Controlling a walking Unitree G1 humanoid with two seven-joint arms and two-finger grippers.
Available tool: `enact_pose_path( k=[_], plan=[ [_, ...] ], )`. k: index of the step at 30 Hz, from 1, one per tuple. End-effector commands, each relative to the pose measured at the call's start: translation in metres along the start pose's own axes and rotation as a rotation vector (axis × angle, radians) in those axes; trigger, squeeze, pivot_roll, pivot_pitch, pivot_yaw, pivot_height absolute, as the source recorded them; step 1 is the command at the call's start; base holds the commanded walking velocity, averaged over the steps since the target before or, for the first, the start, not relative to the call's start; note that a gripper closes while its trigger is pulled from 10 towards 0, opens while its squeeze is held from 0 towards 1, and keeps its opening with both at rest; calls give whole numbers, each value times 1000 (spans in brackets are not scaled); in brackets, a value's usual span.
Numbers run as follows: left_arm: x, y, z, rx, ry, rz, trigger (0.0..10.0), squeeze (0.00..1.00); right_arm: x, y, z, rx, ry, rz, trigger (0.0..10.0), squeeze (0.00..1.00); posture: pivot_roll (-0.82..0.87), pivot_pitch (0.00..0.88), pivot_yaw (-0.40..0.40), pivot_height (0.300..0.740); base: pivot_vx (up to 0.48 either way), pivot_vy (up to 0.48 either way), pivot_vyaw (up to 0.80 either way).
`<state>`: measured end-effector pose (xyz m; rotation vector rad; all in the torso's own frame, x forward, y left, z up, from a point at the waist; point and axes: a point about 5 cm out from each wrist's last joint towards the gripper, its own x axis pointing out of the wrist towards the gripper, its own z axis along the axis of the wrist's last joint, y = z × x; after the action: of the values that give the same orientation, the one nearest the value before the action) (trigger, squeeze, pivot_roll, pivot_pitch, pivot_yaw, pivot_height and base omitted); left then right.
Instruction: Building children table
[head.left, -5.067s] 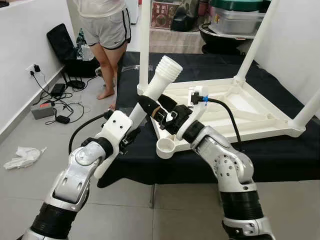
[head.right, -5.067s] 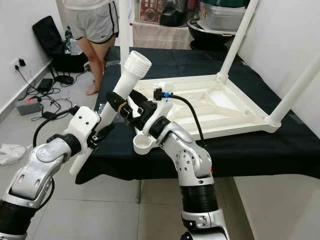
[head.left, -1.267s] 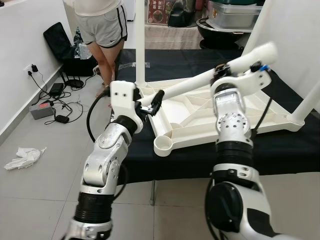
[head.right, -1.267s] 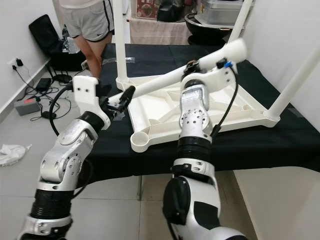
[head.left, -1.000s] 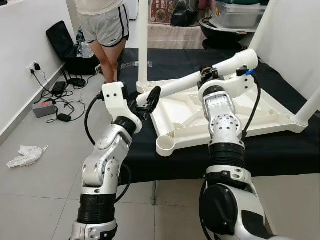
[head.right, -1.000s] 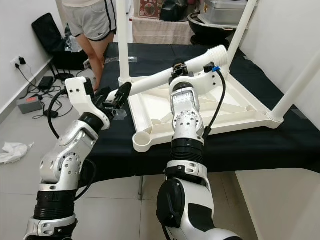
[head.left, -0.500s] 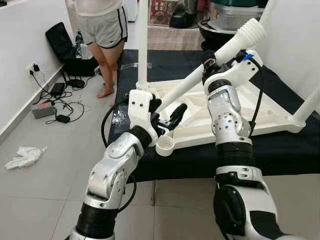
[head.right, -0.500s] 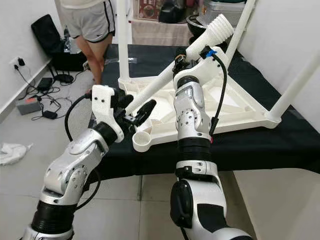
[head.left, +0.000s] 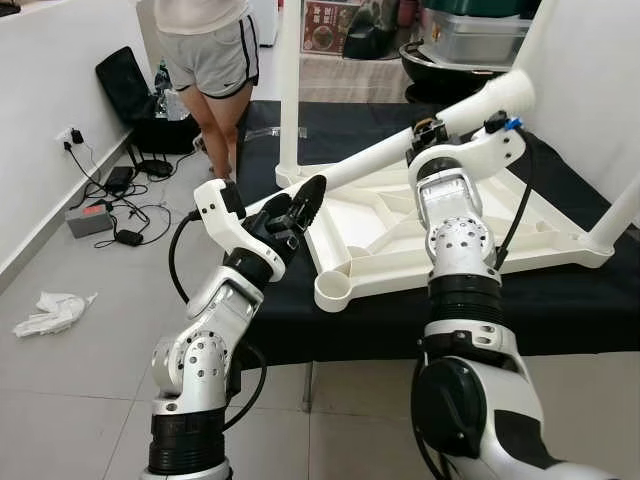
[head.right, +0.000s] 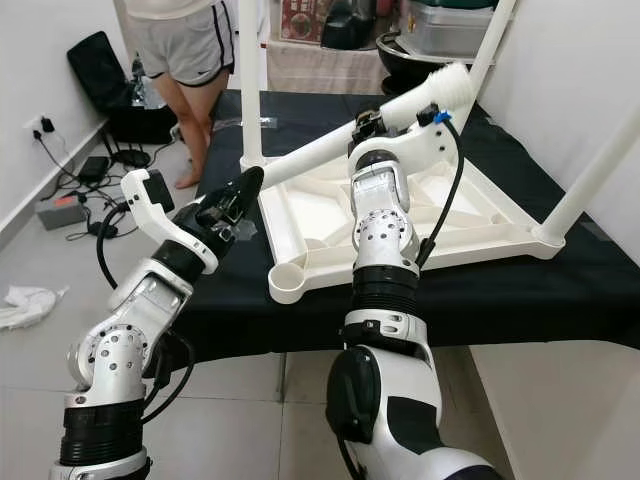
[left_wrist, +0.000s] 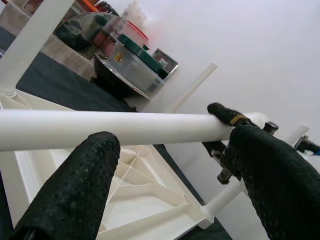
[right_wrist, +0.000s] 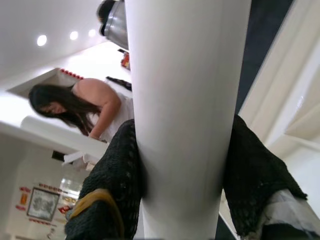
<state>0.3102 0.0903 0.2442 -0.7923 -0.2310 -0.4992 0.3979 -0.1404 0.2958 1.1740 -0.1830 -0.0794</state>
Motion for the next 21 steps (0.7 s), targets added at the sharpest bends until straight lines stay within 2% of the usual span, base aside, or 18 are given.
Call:
enact_pose_path(
  k=[1,2,5,7,10,11,12,13,18,21],
  plan=[
    [11,-21,-10,-161,-44,-45,10000,0,1,1,-1,92,25,-41,0,0,115,59,-102,740,0,0,0],
    [11,-21,-10,-161,-44,-45,10000,0,1,1,-1,92,25,-41,0,0,115,59,-102,740,0,0,0],
    [14,-18,-7,-203,-72,-31,10000,0,0,-3,-6,252,57,-105,0,0,113,61,-102,740,0,0,0],
    [16,-14,-5,-228,-94,-17,10000,0,0,-1,-6,296,64,-106,0,0,114,61,-104,740,0,0,0],
    [17,-11,-4,-253,-108,-3,10000,0,0,-1,-7,311,66,-105,0,0,113,61,-102,740,0,0,0],
    [18,-2,-2,-335,-160,37,10000,0,0,0,-8,352,74,-105,0,0,109,62,-102,740,0,0,0],
    [18,-2,-2,-335,-160,37,10000,0,0,0,-8,352,74,-105,0,0,109,62,-102,740,0,0,0],
    [18,1,-2,-370,-182,46,10000,0,0,0,-9,361,78,-104,0,0,109,62,-102,740,0,0,0],
    [20,4,2,-428,-221,42,10000,0,-2,0,-12,383,93,-106,0,0,108,63,-104,740,0,0,0],
    [25,4,8,-480,-257,3,10000,0,-3,2,-16,405,113,-99,0,0,106,63,-106,740,0,0,0]
  ],
)
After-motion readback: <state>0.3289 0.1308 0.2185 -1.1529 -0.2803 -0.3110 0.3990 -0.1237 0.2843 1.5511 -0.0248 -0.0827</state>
